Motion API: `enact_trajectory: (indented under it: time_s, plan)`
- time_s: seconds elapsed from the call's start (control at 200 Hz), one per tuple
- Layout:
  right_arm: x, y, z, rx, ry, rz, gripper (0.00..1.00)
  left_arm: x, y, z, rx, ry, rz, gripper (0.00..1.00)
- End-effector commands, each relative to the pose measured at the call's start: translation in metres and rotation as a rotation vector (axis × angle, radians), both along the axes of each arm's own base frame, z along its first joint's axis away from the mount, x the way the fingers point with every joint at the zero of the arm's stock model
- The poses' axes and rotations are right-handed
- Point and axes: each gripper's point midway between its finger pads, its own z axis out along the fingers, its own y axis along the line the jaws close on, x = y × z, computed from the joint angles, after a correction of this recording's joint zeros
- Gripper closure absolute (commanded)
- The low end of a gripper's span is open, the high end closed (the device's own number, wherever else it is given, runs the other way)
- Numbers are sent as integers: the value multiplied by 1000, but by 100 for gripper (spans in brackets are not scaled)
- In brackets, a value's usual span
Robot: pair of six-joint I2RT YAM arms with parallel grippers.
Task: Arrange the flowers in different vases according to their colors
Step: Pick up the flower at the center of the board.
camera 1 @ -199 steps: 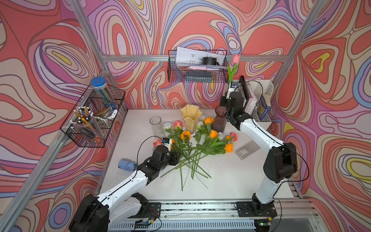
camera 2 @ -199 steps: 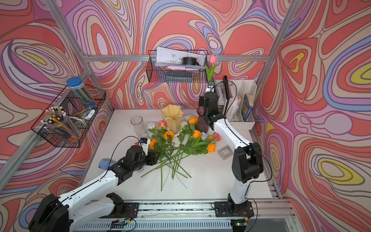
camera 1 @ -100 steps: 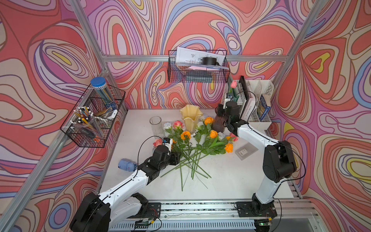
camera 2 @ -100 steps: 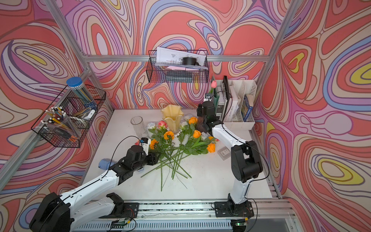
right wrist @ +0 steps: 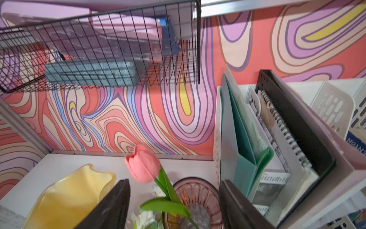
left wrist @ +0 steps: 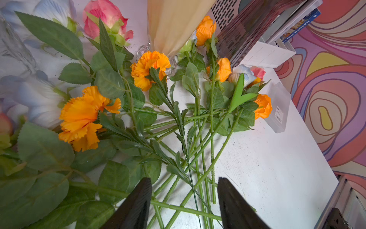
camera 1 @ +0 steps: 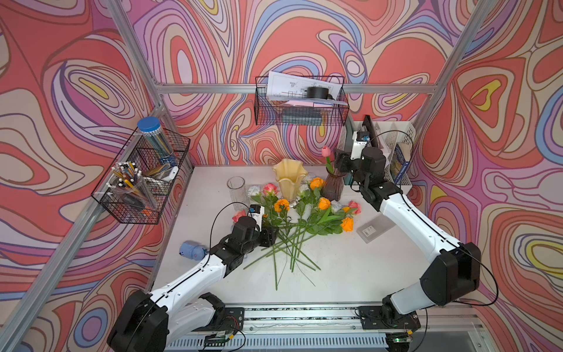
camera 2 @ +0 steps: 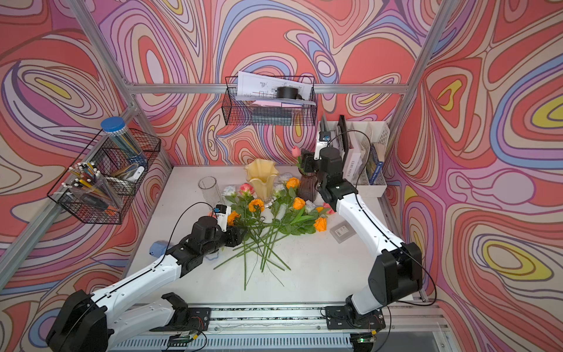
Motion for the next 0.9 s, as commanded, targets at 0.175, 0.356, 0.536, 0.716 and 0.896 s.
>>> enact_trajectory:
  time_s: [0.175, 0.356, 0.536, 0.716, 0.896]
  plan:
    - [-95, 100, -63, 169, 323, 427, 32, 6, 14, 19, 47, -60, 45, 40]
    - [-138, 159, -180, 315, 763, 492, 45, 9, 34, 7, 32, -14, 103, 40]
    - [-157, 176, -242, 308, 937, 461, 50, 3, 45, -11, 26, 23, 127, 40]
    - [-167, 191, -263, 298, 1005, 480, 56, 0, 48, -19, 37, 35, 132, 40]
    - [-179, 202, -275, 307, 1032, 501, 58, -2, 52, -25, 43, 43, 139, 40]
